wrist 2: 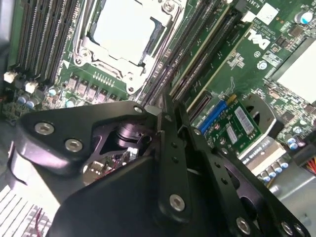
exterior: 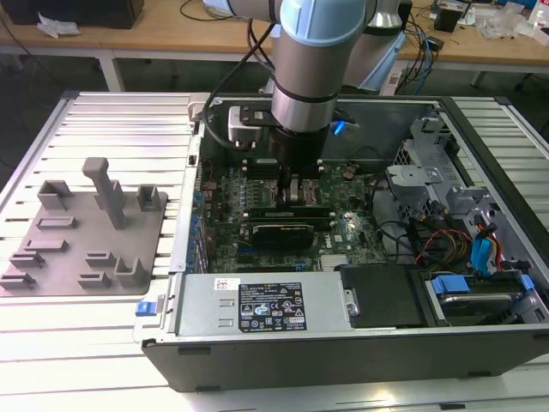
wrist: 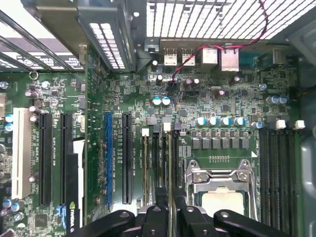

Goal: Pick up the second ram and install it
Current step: 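Insert the second ram into the second slot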

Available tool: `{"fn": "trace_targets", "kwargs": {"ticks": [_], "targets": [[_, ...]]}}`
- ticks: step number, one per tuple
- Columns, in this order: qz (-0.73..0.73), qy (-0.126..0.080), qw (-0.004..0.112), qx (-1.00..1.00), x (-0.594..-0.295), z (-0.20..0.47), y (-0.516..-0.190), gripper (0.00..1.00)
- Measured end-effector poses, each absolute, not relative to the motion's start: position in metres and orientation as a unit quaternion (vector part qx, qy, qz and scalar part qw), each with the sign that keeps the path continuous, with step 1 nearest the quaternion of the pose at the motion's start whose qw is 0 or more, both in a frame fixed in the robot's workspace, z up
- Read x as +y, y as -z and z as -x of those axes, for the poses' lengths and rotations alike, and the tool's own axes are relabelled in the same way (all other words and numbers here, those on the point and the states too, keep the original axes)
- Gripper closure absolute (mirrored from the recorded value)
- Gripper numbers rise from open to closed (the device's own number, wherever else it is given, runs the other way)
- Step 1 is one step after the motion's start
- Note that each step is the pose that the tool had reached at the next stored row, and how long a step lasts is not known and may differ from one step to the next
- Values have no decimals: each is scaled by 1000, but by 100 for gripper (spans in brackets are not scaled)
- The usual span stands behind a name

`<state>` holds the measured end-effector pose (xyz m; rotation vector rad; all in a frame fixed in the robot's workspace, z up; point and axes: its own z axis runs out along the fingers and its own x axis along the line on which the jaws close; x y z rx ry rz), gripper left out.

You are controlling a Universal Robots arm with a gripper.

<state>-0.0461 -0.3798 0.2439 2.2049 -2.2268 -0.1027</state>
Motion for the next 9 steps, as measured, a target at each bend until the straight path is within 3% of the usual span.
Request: {"fn": "trace_targets", "kwargs": {"ticks": [9], "targets": [[-703, 34, 5, -710, -380, 22, -244, 84]]}}
